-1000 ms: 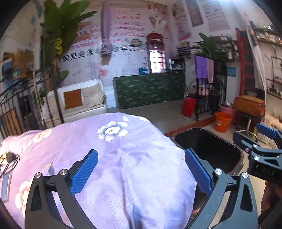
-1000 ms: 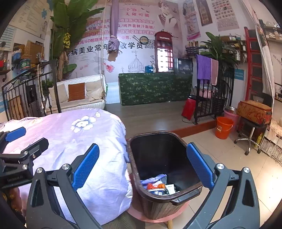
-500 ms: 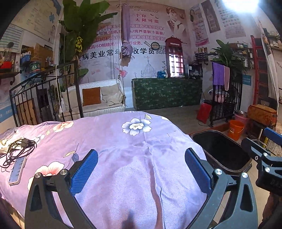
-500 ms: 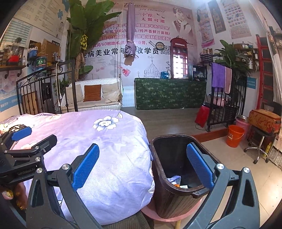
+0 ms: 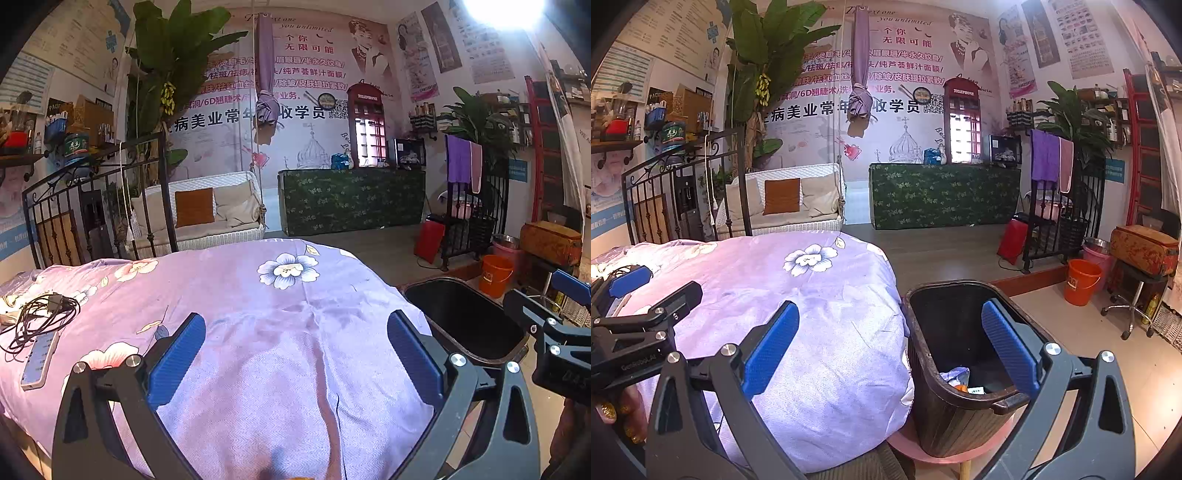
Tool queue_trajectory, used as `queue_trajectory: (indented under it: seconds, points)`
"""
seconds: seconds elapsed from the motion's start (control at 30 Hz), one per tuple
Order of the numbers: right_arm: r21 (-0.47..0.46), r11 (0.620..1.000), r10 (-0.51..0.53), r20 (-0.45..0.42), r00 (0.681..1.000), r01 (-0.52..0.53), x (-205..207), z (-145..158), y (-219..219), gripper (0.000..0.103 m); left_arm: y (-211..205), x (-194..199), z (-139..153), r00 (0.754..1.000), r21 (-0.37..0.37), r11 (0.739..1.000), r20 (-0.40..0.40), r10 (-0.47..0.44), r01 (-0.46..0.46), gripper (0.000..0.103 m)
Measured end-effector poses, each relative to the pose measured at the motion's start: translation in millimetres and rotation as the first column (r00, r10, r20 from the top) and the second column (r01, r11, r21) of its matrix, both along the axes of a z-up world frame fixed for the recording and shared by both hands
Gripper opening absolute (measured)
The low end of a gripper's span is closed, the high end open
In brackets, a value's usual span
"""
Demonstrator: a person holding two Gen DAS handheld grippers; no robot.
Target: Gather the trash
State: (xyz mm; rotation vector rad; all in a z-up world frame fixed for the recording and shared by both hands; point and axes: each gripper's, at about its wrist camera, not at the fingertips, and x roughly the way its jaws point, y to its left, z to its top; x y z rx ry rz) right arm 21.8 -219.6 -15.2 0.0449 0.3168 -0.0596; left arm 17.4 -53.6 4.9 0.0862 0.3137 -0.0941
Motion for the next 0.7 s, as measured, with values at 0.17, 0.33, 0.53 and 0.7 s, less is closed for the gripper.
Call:
queue_trajectory:
  seconds: [0.17, 0.33, 0.53, 0.7]
  points:
    - [0.001, 1.000, -0.002, -0.001, 1.000, 0.002, -1.1, -1.0, -0.8, 0.098, -0.8, -0.2, 0.6, 1.000, 0.001, 1.000, 0.000, 0.000, 0.000, 0.098]
    - [0.001, 1.000, -0.002, -0.002, 1.000, 0.002, -1.1, -0.9, -0.4, 0.098, -1.2, -0.9, 0.3, 1.000, 0.002, 1.000, -0.002, 0.000, 0.000, 0.098]
    - [0.002, 1.000, -0.001, -0.002, 1.000, 0.001, -1.2, -0.9, -0.6, 0.098, -1.6, -1.2, 0.2, 1.000, 0.000, 1.000, -0.003, -0.001, 0.001, 0.098]
    - [0.001, 1.000, -0.001, -0.003, 1.000, 0.001, -1.0, -0.8, -0.7, 0.098, -1.7, -1.3, 0.2, 1.000, 0.000, 1.000, -0.003, -0.001, 0.001, 0.098]
